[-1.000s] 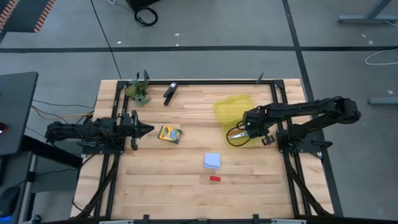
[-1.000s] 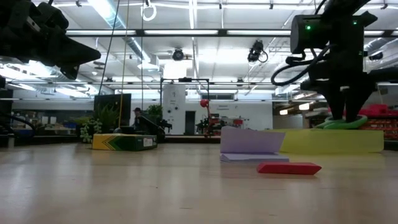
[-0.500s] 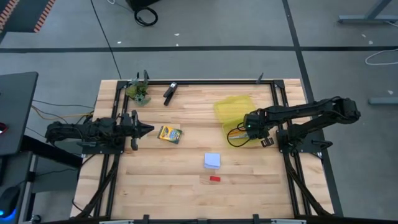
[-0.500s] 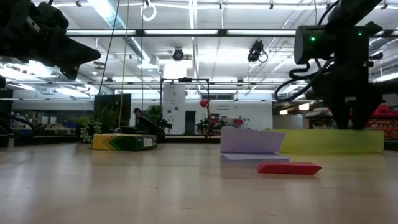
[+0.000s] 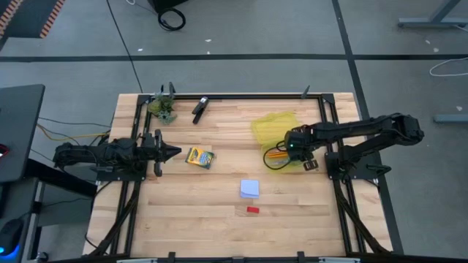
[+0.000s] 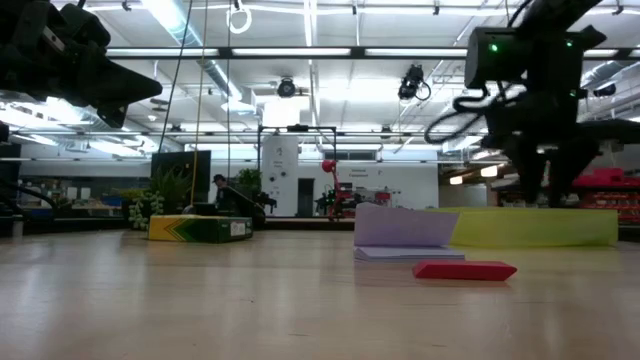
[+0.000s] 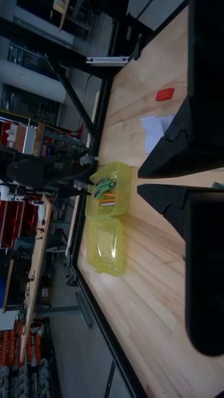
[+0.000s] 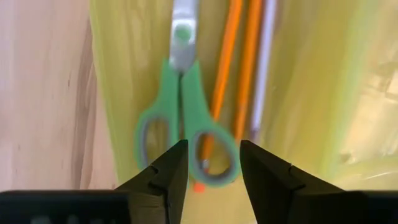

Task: Pack school essentials
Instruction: Put the red eraser into the yellow supply box

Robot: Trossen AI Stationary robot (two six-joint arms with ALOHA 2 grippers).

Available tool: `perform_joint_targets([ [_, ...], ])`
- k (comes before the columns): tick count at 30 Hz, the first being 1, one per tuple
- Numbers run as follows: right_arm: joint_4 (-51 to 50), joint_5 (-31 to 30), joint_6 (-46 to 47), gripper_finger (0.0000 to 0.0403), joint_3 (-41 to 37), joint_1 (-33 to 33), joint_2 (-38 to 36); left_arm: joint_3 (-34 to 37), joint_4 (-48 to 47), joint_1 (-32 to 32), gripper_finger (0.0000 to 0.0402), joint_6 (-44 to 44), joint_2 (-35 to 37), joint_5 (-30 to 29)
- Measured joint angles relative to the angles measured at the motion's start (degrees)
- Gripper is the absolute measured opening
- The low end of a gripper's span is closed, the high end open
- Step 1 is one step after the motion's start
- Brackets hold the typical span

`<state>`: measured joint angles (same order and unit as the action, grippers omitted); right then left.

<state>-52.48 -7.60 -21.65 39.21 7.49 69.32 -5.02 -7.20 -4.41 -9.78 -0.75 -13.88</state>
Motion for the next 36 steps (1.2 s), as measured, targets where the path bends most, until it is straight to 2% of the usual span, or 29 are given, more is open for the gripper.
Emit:
perform_joint_targets([
  [6,9.9,0.0,1.4,0.0152,2.2,-0.8,0.0,0.0,0.0,0.0,0.0026,0.0,0.0,0.0],
  [14,22.7,0.1,2.0,0.0153,2.6,-4.8,2.0,0.0,0.0,0.0,0.0036,0.0,0.0,0.0],
  [21,23.5,0.3,2.3,0.0153,10.9,-8.8,11.8,0.0,0.0,0.0,0.0029,0.0,0.0,0.0],
  [27,23.8,2.9,2.6,0.0153,19.7,-11.0,21.1,0.0,0.0,0.0,0.0027,0.0,0.0,0.0],
  [36,23.7,6.2,-4.3,0.0153,29.5,-14.4,32.0,0.0,0.0,0.0,0.0035,0.0,0.0,0.0],
])
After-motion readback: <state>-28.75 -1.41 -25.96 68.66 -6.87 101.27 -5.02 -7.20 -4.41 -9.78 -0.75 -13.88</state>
